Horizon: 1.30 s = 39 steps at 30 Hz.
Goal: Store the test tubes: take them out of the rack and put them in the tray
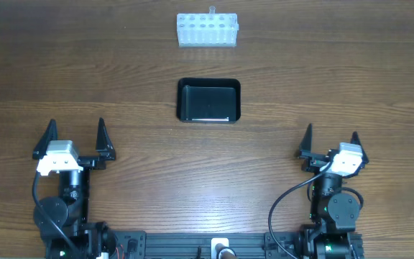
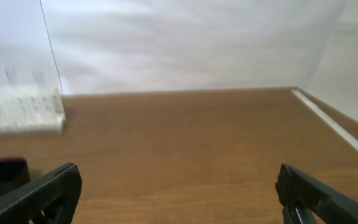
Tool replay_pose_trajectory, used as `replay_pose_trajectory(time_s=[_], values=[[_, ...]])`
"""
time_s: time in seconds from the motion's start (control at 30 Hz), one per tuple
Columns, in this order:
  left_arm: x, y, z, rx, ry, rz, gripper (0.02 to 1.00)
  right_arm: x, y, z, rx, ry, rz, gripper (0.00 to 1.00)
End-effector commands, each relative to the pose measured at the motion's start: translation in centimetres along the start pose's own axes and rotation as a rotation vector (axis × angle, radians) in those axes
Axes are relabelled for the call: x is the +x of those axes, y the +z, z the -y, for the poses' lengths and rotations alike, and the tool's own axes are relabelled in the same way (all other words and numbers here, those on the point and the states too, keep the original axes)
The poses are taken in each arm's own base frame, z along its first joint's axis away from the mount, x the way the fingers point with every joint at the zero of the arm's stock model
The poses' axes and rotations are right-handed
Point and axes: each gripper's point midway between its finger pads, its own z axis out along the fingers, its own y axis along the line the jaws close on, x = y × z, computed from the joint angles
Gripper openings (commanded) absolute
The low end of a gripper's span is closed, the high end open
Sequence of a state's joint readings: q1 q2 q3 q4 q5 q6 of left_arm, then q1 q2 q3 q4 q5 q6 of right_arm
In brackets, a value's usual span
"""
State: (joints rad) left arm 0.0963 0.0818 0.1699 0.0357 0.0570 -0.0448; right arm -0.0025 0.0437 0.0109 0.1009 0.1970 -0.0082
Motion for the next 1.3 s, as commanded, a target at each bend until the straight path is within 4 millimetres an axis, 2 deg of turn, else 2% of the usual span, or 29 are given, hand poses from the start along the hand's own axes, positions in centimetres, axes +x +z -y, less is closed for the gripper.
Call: replay_pose_trajectory(time_s=[0.03, 0.13, 0.23, 0.4, 0.63, 0.87, 1.07, 1.3], values=[[0.0, -0.1, 0.4, 0.02, 0.006, 0.008, 0.998, -2.6, 1.0, -0.2, -0.006, 0.035, 0.013, 0.991], [0.0, -0.1, 0.4, 0.02, 0.006, 0.008, 0.998, -5.4, 3.1, -1.9, -0.081, 0.027, -0.036, 0.991], [0.0, -0.1, 0.4, 0.02, 0.006, 0.008, 0.998, -7.4, 5.5, -4.7, -0.214, 0.033, -0.086, 0.991], [0.0, -0.1, 0.4, 0.02, 0.006, 0.008, 0.998, -8.5, 9.9, -9.7, -0.369, 0.073, -0.188, 0.993], [0.0, -0.1, 0.4, 0.02, 0.006, 0.008, 0.998, -6.2, 14.9, -19.4, -0.5, 0.023, -0.361, 0.991], [0.0, -0.1, 0.4, 0.02, 0.006, 0.008, 0.998, -2.7, 19.0, -26.7, -0.428, 0.0, -0.517, 0.993], [0.0, -0.1, 0.4, 0.02, 0.006, 0.008, 0.998, -0.4, 22.9, -30.6, -0.386, 0.032, -0.577, 0.993], [0.0, -0.1, 0.4, 0.02, 0.006, 0.008, 0.998, 2.3, 27.4, -33.7, -0.361, 0.015, -0.601, 0.991]])
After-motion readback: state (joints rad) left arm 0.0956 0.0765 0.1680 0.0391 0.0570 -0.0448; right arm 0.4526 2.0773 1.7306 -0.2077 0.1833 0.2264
